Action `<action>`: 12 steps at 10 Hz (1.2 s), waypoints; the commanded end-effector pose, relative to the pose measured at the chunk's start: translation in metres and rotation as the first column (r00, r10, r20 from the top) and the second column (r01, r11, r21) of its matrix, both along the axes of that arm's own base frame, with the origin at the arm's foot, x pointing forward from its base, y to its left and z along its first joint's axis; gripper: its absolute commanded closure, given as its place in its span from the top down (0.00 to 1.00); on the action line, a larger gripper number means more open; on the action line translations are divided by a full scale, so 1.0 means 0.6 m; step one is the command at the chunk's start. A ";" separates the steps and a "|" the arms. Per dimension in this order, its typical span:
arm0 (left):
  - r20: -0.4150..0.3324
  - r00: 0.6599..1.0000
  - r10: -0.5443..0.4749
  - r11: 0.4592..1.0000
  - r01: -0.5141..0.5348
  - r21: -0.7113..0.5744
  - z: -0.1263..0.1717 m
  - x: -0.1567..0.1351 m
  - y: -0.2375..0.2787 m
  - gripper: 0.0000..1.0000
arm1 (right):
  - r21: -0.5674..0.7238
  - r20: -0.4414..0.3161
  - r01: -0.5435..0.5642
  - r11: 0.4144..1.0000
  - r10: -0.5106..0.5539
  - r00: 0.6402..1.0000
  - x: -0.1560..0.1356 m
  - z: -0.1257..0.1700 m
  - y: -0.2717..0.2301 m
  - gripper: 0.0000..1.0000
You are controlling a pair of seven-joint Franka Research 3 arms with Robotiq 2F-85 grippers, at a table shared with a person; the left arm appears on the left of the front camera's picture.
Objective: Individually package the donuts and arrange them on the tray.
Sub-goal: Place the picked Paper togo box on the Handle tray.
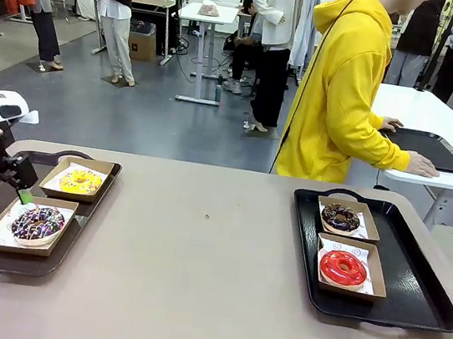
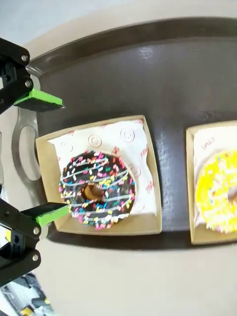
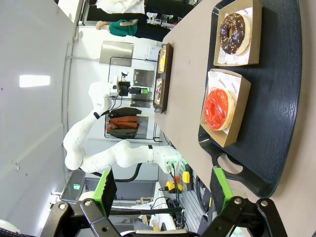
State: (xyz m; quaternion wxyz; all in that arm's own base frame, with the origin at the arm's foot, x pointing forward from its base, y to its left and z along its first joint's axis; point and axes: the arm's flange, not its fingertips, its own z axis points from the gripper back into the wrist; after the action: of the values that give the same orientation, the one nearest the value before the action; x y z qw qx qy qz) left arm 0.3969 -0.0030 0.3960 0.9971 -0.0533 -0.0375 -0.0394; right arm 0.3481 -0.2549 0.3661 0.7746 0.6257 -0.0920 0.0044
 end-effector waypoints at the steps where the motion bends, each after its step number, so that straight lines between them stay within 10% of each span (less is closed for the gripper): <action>1: -0.011 0.996 -0.089 0.977 0.085 -0.198 0.045 0.006 0.031 0.95 | -0.004 0.010 -0.020 1.000 0.020 1.000 -0.003 -0.001 -0.005 1.00; 5: 0.034 0.999 0.024 0.753 0.004 -0.658 0.113 0.018 0.186 0.95 | -0.004 0.010 -0.020 1.000 0.020 1.000 -0.003 -0.001 -0.005 1.00; 12: 0.044 0.987 0.154 0.459 -0.032 -0.888 0.045 -0.060 0.365 0.95 | -0.004 0.010 -0.020 1.000 0.020 1.000 -0.003 -0.001 -0.005 1.00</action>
State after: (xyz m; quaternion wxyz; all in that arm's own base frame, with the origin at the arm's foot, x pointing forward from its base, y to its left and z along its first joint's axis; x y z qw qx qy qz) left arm 0.3537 0.2106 0.4283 0.8320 -0.5407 -0.1159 0.0449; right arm 0.3484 -0.2556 0.3653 0.7746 0.6258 -0.0913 0.0038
